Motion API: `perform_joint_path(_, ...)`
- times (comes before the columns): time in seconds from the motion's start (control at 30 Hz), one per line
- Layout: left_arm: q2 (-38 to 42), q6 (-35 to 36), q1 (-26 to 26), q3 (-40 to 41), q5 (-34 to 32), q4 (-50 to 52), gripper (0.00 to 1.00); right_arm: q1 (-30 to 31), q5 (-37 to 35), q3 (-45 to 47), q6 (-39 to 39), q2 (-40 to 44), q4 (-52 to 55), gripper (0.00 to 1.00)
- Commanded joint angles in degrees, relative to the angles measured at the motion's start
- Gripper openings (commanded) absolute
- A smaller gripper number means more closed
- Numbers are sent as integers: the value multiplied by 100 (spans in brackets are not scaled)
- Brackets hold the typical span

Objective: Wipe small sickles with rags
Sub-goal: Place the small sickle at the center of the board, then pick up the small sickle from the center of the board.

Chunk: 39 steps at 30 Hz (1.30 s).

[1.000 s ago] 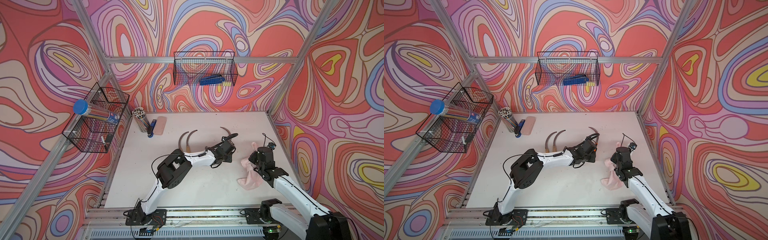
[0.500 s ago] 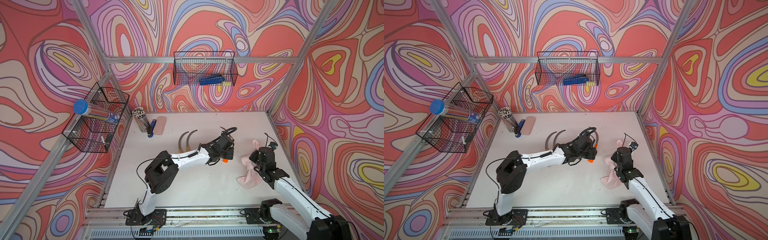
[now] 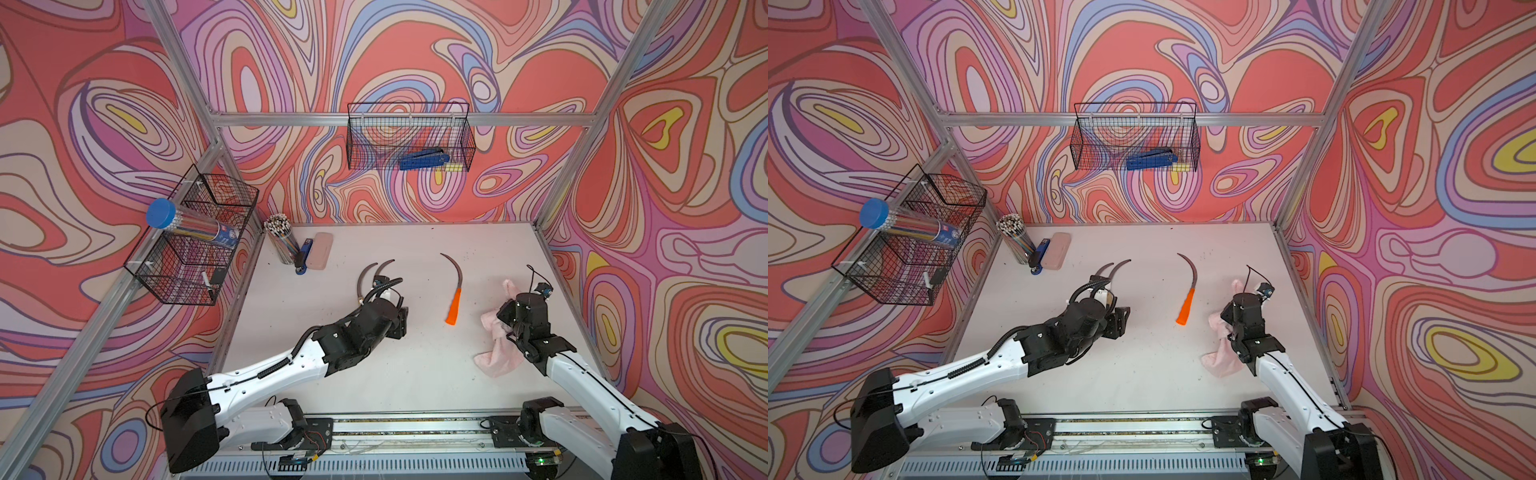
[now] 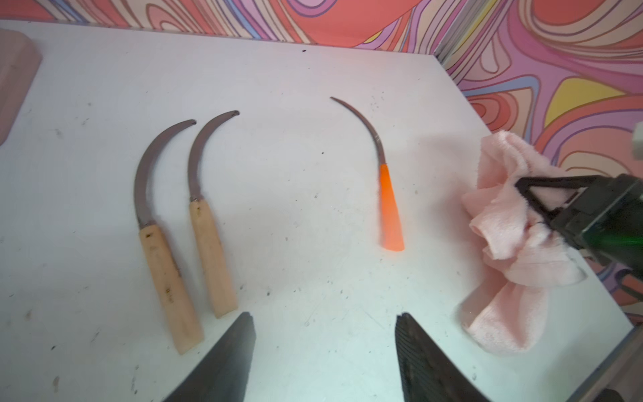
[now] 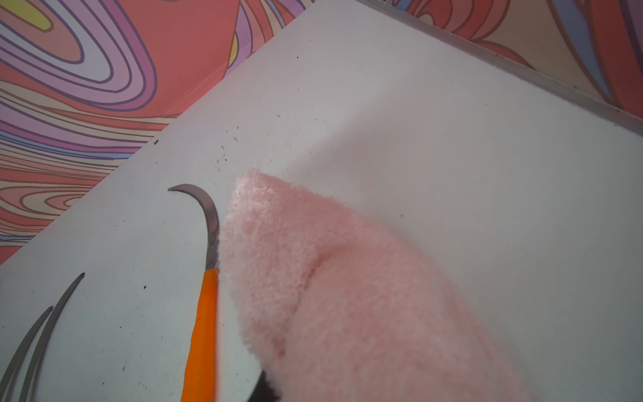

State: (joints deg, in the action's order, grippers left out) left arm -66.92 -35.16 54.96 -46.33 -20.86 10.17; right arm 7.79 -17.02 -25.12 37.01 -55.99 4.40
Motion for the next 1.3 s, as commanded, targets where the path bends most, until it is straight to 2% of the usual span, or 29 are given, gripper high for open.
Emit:
perform_joint_path(0.0, 72, -36, -208, 191, -280, 315, 66, -12, 52, 75, -59, 8, -168, 0)
perform_joint_path(0.2, -697, -208, -713, -51, 408, 271, 61, -15, 91, 48, -78, -66, -187, 0)
perform_joint_path(0.5, -2190, -773, -881, -1096, 266, 1318, 60, -12, 135, 95, -95, 0, -238, 0)
perform_joint_path(0.77, -2880, -920, -1064, -1368, 296, 1502, 60, -15, 199, 44, -123, -106, -251, 0)
perform_joint_path(0.93, -3313, -950, -1371, -1457, 804, 1363, 58, -15, 182, 85, -108, -36, -261, 0)
perform_joint_path(1.27, -3952, -965, -1427, -1663, 1209, 1242, 52, -15, 212, 112, -120, -9, -291, 0)
